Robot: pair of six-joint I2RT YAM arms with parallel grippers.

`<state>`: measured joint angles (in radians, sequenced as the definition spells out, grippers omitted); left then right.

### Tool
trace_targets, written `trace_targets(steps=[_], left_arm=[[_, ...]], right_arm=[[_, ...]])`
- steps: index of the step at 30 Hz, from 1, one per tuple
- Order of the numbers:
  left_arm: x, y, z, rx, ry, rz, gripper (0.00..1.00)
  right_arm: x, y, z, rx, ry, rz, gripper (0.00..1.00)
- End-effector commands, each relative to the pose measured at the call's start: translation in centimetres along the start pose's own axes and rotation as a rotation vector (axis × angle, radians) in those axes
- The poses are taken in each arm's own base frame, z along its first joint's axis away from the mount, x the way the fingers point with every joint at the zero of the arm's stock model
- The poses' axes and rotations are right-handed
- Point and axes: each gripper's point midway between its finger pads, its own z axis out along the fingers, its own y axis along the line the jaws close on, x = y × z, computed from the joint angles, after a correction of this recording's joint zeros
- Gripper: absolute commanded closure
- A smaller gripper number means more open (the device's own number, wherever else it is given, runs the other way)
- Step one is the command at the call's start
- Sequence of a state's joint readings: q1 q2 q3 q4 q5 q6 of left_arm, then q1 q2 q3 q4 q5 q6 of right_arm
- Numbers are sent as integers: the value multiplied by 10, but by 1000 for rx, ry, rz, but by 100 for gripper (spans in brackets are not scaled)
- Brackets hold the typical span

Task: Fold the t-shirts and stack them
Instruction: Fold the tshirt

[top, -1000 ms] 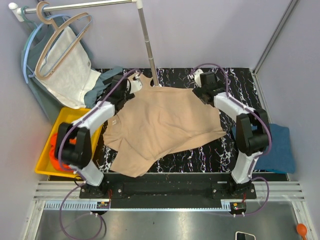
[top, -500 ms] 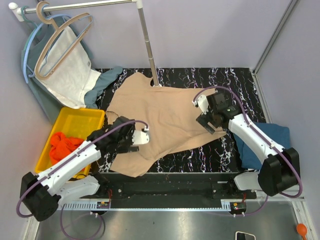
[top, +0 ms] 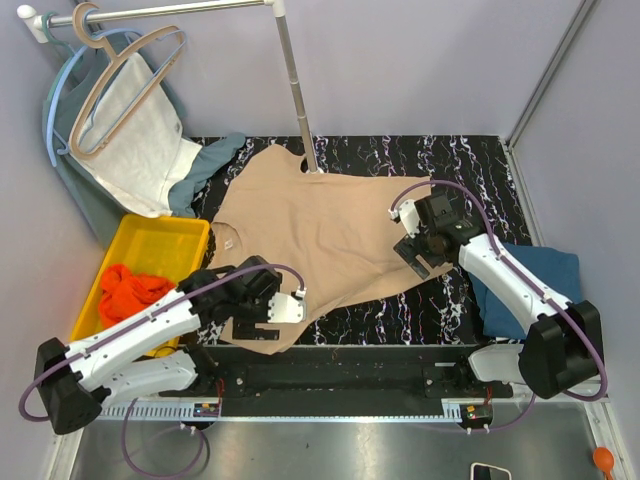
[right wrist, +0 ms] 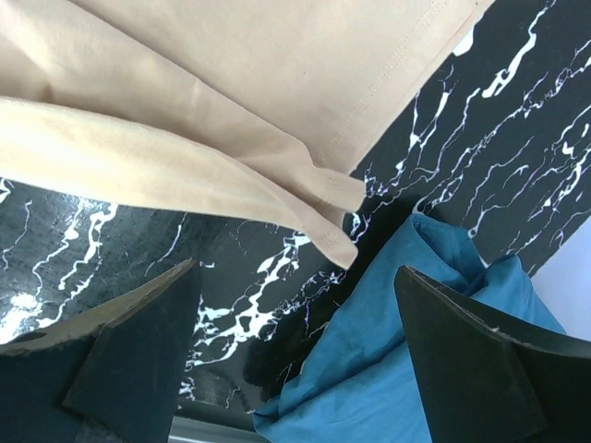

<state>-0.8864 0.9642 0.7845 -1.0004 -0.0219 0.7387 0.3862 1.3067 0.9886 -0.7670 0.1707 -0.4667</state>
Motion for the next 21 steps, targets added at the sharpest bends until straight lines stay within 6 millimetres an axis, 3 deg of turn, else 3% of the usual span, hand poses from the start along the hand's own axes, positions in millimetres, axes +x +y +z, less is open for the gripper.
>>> trace_targets(steps=[1,13,21], left_arm=[[-6,-12,-3,27,-56,7,1],[1,-43,12,133,-46,35,1],[-17,-70,21,202,-82,69,1]], right_arm=[[-7,2,3,-3,-34,-2,8],[15,1,7,24,23,-57,12],[27,10,16,2,54,-38,12]])
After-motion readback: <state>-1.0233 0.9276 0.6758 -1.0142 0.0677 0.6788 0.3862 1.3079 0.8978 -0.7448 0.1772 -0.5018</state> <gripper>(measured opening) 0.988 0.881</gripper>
